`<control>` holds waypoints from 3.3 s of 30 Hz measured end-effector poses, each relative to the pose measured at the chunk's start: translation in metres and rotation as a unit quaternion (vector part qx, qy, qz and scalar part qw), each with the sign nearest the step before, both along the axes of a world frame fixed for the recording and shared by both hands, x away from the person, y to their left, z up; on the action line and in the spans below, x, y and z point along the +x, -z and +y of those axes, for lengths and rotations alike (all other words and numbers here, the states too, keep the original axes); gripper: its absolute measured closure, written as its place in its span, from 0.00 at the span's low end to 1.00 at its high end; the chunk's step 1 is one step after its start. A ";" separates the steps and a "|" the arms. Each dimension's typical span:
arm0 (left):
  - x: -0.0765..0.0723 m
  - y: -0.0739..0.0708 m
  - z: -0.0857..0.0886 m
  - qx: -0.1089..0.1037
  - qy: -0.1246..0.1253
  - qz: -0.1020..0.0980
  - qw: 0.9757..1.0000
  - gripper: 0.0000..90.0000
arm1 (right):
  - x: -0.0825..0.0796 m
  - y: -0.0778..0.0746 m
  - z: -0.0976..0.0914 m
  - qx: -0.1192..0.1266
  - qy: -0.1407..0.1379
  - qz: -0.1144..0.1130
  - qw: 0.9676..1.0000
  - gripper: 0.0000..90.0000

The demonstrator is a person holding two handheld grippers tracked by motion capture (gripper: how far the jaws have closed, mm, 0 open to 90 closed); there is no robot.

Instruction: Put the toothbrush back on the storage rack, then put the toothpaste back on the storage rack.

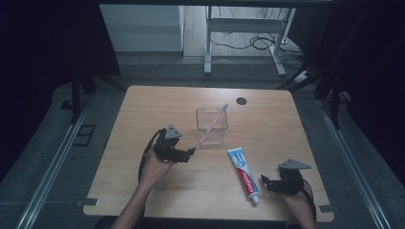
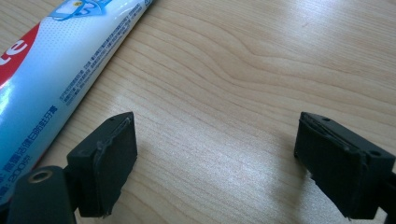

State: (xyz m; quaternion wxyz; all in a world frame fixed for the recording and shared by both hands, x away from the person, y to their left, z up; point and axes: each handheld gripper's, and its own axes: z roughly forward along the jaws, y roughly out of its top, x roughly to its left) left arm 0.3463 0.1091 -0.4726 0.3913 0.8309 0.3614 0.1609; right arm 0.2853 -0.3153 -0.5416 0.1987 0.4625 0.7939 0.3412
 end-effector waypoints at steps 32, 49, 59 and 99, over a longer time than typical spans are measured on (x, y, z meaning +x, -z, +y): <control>-0.046 0.058 0.019 0.029 -0.004 0.022 0.999 0.14 | 0.000 0.000 0.000 0.000 0.000 -0.001 1.000 0.14; -0.047 0.071 0.022 0.034 -0.009 0.046 0.998 0.14 | 0.000 0.000 -0.001 0.005 -0.010 0.000 1.000 0.15; -0.048 0.072 0.021 0.033 -0.013 0.046 0.998 0.15 | -0.003 -0.010 0.002 0.022 -0.024 0.024 0.999 0.14; -0.048 0.072 0.021 0.032 -0.023 0.045 0.998 0.15 | -0.028 -0.043 0.077 0.063 -0.185 0.062 0.979 0.88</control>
